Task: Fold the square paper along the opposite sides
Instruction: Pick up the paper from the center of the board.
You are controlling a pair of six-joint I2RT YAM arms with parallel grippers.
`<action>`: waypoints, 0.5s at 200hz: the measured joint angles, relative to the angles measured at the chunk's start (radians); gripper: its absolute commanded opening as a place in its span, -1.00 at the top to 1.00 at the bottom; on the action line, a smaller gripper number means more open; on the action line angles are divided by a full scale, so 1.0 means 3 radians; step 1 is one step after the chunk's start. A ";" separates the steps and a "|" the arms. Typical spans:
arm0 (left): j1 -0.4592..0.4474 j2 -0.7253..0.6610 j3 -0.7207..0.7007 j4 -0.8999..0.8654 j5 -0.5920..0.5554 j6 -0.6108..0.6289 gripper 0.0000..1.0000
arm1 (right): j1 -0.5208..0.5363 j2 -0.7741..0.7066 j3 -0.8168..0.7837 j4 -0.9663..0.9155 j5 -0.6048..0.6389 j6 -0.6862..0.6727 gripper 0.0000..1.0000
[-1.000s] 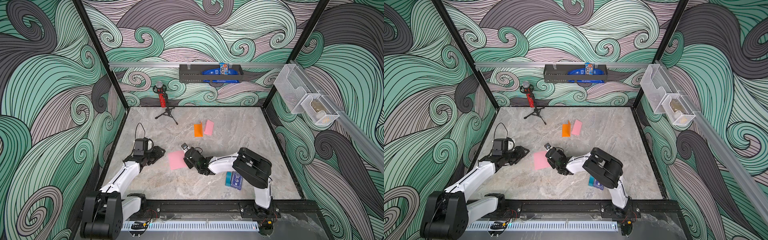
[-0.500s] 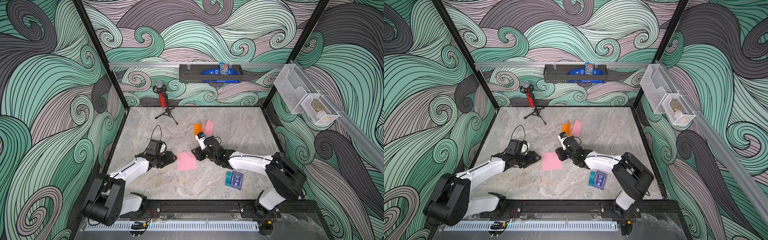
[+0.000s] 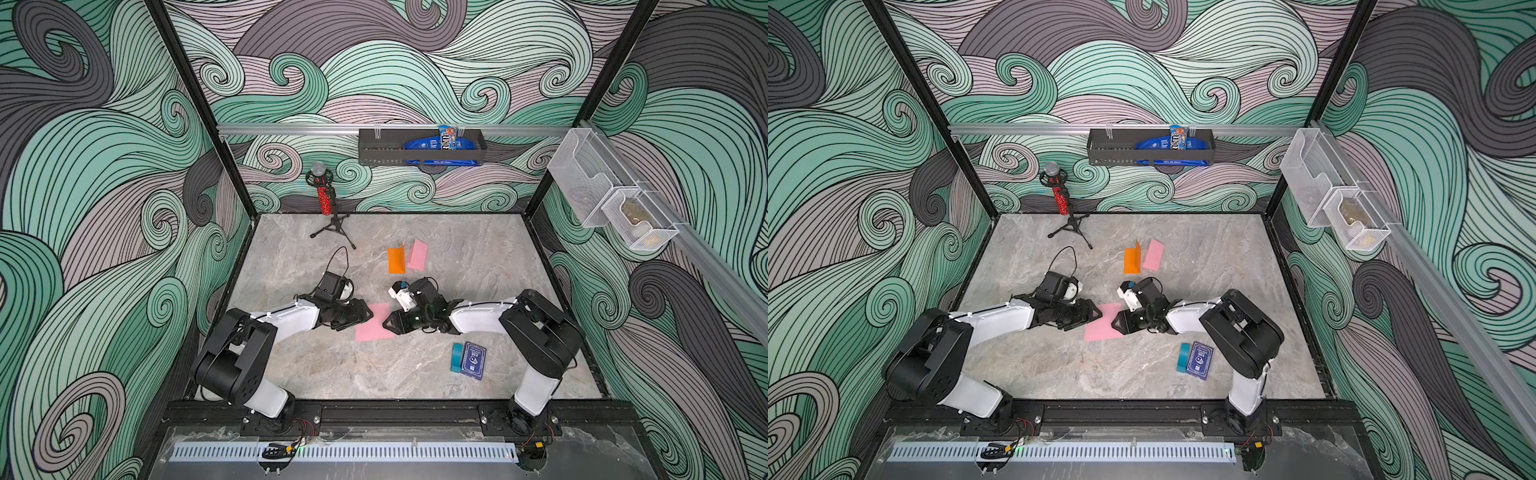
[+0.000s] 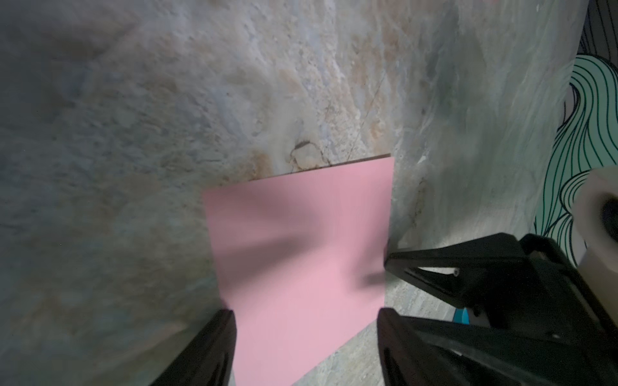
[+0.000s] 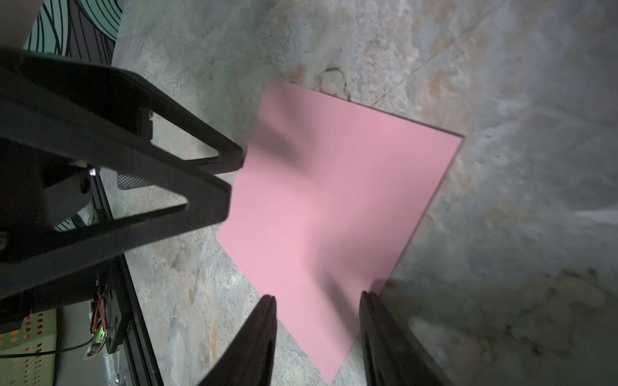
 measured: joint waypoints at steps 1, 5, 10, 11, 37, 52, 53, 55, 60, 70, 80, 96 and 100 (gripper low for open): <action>0.0000 0.0003 0.0000 0.0006 0.0003 0.0000 -0.47 | 0.0003 0.0004 0.0005 0.0003 -0.0004 -0.0004 0.13; -0.0001 0.0005 0.0001 0.0017 0.0009 -0.0001 -0.48 | 0.0014 0.0028 0.0029 0.0009 -0.0017 -0.0015 0.12; -0.0001 0.0011 0.0003 0.0031 0.0013 0.0000 -0.50 | 0.0028 0.0052 0.0053 0.0018 -0.0027 -0.0037 0.13; -0.0001 0.0013 0.0003 0.0033 0.0013 0.0000 -0.50 | 0.0031 0.0056 0.0057 0.0019 -0.0027 -0.0041 0.12; -0.0001 0.0034 0.0020 0.0074 0.0025 0.0000 -0.52 | 0.0097 0.0125 0.0136 0.0027 -0.0062 -0.0116 0.13; -0.0001 0.0048 0.0037 0.0071 0.0025 0.0000 -0.45 | 0.0114 0.0137 0.0153 0.0020 -0.0078 -0.0153 0.13; -0.0001 0.0050 0.0037 0.0071 0.0024 0.0000 -0.44 | 0.0114 0.0137 0.0154 0.0019 -0.0078 -0.0154 0.13; -0.0001 0.0052 0.0038 0.0072 0.0023 0.0001 -0.41 | 0.0117 0.0139 0.0156 0.0014 -0.0079 -0.0159 0.13; -0.0001 0.0061 0.0039 0.0074 0.0020 -0.0003 -0.31 | 0.0121 0.0141 0.0161 0.0009 -0.0079 -0.0164 0.13; 0.0000 0.0080 0.0041 0.0075 0.0006 0.0013 -0.15 | 0.0130 0.0145 0.0172 -0.0001 -0.0079 -0.0179 0.13; 0.0001 0.0112 0.0042 0.0088 0.0010 0.0023 0.06 | 0.0130 0.0146 0.0174 -0.0008 -0.0079 -0.0196 0.12; -0.0001 0.0155 0.0045 0.0080 -0.0004 0.0018 0.38 | 0.0128 0.0140 0.0174 -0.0013 -0.0078 -0.0211 0.12; 0.0000 0.0168 0.0045 0.0076 0.0000 0.0034 0.45 | 0.0127 0.0131 0.0173 -0.0023 -0.0078 -0.0211 0.12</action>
